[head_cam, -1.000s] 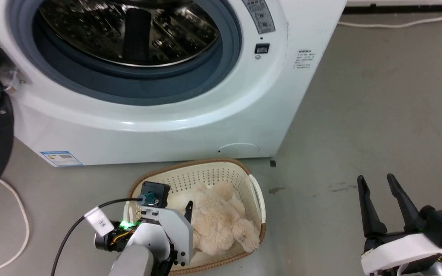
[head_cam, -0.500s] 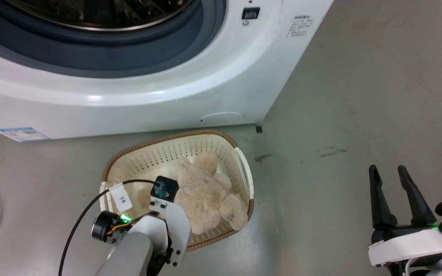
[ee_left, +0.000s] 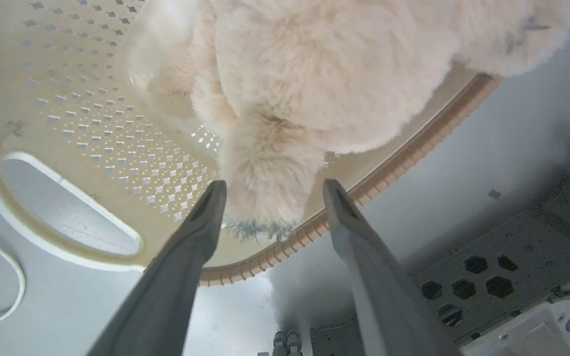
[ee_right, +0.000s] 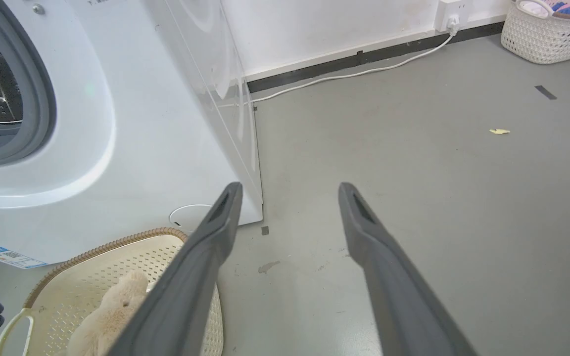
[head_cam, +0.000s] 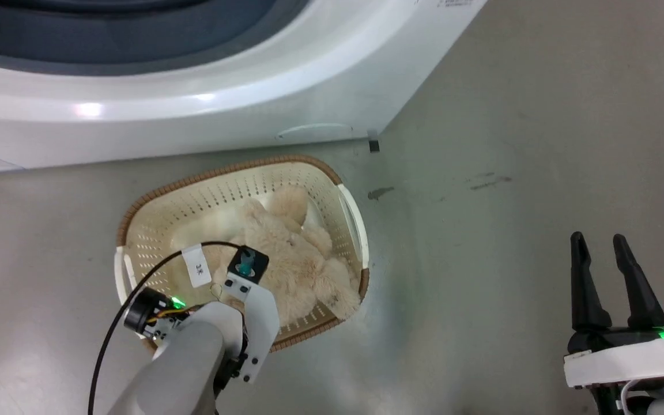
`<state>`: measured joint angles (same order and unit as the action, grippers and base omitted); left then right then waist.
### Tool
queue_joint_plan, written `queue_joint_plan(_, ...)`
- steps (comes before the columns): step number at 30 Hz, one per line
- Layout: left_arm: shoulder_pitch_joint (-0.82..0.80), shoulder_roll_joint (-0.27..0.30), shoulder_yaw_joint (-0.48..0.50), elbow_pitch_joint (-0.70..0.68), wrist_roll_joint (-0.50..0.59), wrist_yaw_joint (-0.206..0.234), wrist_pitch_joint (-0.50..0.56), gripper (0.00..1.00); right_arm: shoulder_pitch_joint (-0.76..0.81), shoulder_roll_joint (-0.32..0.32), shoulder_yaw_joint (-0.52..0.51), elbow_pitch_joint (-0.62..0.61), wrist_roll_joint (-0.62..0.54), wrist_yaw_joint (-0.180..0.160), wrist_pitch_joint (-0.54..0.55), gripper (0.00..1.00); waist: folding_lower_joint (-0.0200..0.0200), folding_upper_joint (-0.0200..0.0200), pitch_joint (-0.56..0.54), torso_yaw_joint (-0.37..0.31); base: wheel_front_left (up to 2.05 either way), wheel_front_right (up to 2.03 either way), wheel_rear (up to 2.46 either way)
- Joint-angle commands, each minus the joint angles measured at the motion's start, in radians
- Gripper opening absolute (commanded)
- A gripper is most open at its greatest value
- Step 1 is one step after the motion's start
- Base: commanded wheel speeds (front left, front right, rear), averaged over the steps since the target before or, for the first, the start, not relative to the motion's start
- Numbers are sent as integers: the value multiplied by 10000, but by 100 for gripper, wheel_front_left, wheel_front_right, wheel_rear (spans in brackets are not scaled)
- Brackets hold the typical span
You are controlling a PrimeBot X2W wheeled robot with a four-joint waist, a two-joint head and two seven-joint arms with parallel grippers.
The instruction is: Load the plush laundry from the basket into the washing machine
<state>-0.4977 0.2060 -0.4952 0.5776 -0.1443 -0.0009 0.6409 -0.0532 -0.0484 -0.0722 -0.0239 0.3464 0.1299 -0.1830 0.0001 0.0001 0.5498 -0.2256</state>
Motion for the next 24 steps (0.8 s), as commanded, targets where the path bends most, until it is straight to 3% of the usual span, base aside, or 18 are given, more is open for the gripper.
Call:
queue_joint_plan(1,-354,126,-176,160,-19,99,188,100,-186,-14,-52,-77,173,6,-117,100,-1,-1,362,-100,0,0,0)
queue_joint_plan(9,-1000,366,-720,399,52,513,868,100,-258,-15,-96,-247,611,7,-285,100,-1,-1,1226,-205,0,0,0)
queue_joint_plan(19,-1681,454,-1352,803,-44,857,928,100,-395,-16,-238,-353,971,7,-494,100,-1,-1,2188,-355,0,0,0)
queue_joint_plan(20,-1774,469,-1419,841,-31,904,863,46,-414,-16,-243,-354,1010,7,-515,100,-1,-1,2268,-369,0,0,0)
queue_joint_plan(21,-1866,484,-1487,869,-25,928,741,0,-436,-16,-247,-354,1053,7,-535,100,-1,-1,2347,-382,0,0,0)
queue_joint_plan(24,-2081,491,-1633,1082,-144,920,504,0,-507,-17,-246,-337,1169,7,-598,100,-1,-1,2541,-410,0,0,0)
